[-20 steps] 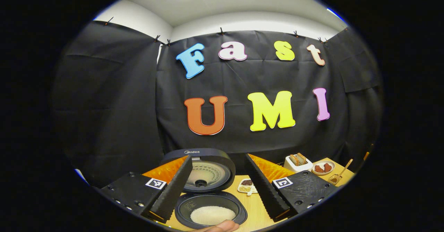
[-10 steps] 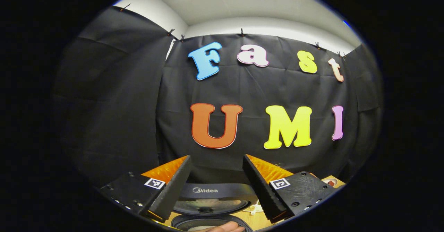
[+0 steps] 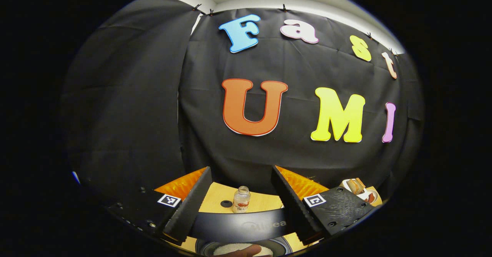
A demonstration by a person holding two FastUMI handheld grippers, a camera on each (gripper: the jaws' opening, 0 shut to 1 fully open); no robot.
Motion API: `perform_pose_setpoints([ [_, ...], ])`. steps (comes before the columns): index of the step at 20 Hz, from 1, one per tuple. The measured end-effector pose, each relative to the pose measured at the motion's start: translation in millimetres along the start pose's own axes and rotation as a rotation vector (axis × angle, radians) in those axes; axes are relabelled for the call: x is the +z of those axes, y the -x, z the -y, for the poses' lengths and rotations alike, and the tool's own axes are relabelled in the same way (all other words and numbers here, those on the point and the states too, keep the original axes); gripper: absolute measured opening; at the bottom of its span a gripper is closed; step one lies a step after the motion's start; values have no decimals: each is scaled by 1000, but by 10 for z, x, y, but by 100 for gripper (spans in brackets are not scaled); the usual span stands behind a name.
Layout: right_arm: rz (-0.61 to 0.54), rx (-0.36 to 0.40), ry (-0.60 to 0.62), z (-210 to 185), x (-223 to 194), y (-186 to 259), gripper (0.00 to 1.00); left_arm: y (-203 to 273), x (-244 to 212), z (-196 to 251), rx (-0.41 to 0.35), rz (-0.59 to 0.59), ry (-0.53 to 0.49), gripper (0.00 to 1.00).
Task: Close the left gripper, press the button to open the rice cooker; take a wooden spoon from the chopstick holder with the right hand, scoop a spoonful of rice and pour it into the rice cooker, then put the wooden spoon back into the chopstick holder.
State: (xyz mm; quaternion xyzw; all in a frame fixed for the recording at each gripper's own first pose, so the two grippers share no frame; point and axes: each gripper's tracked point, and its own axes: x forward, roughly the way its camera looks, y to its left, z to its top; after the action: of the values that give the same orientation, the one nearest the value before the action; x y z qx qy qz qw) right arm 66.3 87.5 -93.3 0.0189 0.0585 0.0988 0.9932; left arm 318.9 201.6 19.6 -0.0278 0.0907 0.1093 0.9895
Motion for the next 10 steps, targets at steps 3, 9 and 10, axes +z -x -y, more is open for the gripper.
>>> perform_pose_setpoints([
  [3,-4,0,-39,67,-46,133,96,202,-102,40,6,-5,-7,100],
  [9,-14,38,-78,52,-223,420,97,628,-472,129,-6,-6,-20,100],
  [10,-14,45,-90,37,-239,475,100,706,-565,144,-10,-14,-21,100],
])
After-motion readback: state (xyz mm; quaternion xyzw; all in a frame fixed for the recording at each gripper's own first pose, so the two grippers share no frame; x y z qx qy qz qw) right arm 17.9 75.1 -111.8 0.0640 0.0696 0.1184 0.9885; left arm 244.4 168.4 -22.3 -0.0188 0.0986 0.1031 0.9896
